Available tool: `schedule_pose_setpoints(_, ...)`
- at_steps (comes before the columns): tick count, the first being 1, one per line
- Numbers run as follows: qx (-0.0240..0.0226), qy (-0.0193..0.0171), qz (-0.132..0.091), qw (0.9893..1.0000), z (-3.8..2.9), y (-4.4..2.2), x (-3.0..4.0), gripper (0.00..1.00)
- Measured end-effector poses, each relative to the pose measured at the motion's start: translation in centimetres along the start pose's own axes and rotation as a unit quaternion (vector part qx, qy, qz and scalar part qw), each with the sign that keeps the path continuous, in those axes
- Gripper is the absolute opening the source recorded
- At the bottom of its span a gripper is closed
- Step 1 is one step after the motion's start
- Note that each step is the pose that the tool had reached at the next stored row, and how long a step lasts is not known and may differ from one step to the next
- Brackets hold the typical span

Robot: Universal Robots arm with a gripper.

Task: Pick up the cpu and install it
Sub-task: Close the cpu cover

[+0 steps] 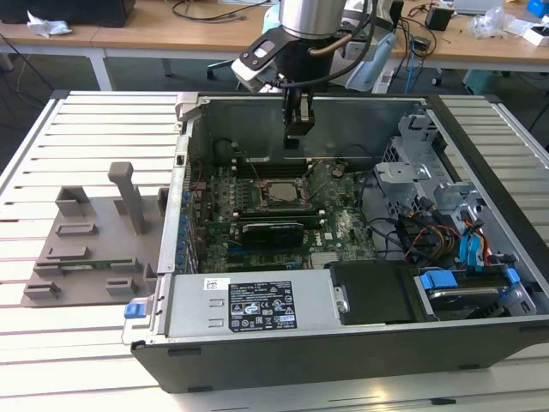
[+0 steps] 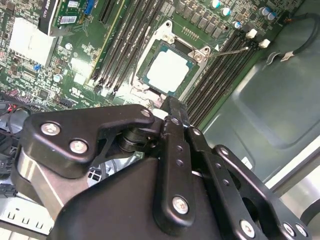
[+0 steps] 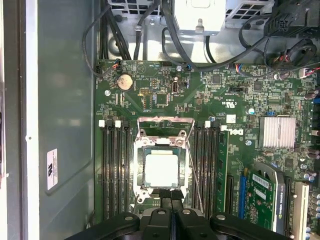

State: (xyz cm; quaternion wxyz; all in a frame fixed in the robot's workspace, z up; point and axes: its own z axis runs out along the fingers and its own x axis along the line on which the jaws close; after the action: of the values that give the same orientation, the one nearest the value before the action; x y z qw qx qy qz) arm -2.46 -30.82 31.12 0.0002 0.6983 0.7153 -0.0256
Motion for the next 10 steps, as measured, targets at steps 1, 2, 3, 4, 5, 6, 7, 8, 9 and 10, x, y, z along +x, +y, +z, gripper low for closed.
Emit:
schedule_pose_setpoints(1,0.0000,-0.0001,0.000,1.0000,-0.01,0.14,-0.01,0.11)
schedule_pose_setpoints(2,0.0001,-0.0001,0.000,1.0000,-0.02,0.35,-0.01,0.11)
schedule_pose_setpoints(3,0.0001,0.0000,0.000,1.0000,-0.02,0.60,-0.02,0.11)
schedule_pose_setpoints(4,0.0000,-0.0001,0.000,1.0000,-0.03,0.80,-0.02,0.11)
schedule_pose_setpoints(5,0.0001,0.0000,0.000,1.0000,-0.03,1.00,-0.03,0.11)
schedule_pose_setpoints(6,0.0001,0.0000,0.000,1.0000,-0.04,1.25,-0.03,0.11)
schedule_pose_setpoints(7,0.0001,0.0000,0.000,1.0000,-0.04,1.42,-0.03,0.11)
schedule_pose_setpoints(8,0.0001,0.0000,0.000,1.0000,-0.05,1.62,-0.04,0.11)
schedule_pose_setpoints(9,0.0003,0.0000,0.000,1.0000,-0.06,2.48,-0.06,0.11)
schedule_pose_setpoints(10,0.0004,-0.0001,0.000,1.0000,-0.07,2.94,-0.07,0.11)
